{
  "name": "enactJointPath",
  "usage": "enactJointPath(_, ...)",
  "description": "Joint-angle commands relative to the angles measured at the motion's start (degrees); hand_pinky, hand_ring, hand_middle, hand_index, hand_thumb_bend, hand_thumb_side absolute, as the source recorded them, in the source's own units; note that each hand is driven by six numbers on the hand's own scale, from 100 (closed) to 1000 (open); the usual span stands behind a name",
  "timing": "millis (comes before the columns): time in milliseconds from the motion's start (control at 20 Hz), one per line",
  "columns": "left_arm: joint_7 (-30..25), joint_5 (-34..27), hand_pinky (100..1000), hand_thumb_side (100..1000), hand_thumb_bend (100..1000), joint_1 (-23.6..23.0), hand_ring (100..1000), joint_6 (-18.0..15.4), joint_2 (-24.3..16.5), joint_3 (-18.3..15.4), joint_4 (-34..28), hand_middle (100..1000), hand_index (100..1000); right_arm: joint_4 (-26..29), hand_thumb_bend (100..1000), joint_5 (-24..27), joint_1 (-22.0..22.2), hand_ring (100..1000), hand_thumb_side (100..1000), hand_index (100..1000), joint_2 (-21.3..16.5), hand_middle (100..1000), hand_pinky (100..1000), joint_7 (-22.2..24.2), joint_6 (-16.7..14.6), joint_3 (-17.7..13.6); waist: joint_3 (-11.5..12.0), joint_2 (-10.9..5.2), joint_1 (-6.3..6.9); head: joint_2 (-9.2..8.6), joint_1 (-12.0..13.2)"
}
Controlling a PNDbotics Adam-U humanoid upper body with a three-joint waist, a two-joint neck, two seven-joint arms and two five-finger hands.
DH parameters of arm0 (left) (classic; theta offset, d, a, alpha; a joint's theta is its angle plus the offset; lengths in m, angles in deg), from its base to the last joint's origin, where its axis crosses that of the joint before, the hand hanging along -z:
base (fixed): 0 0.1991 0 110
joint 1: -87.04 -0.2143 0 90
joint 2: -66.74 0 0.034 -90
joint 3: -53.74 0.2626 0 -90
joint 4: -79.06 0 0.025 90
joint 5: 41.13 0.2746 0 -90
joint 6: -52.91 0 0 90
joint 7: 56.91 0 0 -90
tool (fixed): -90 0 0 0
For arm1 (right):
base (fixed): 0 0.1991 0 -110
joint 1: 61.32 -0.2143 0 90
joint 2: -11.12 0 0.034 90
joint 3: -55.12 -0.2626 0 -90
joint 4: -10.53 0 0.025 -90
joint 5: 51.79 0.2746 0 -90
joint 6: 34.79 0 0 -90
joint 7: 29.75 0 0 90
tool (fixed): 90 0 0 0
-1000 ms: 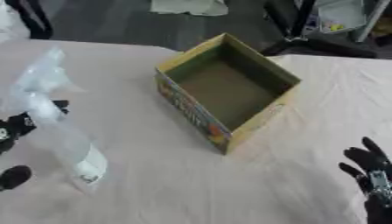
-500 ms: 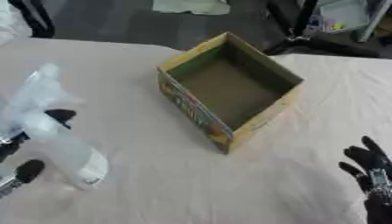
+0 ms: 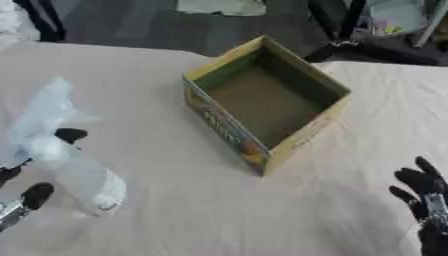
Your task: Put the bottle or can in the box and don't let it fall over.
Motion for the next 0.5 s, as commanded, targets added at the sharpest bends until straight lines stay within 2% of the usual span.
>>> enactJointPath(50,0.42,-0.3,1000,697,177,0.09,1000,-0.03,-2.04,-1.18,-0.78,941,871,0.7,100,-0.32,-0.29,877,782,749,-0.17,1000,817,-0.02,0.19,-0.04,0.14,-0.73,0.27,-0.54,0.46)
enactJointPath(500,1.7,-0.11,1000,699,184,0.26,1000,0.24,-2.41,-1.86,-0.83,993,907,0.7,100,-0.18,-0.14,876,782,749,-0.29,1000,817,0.07,-0.13,-0.03,0.03,-0.9,0.25,-0.79,1.24)
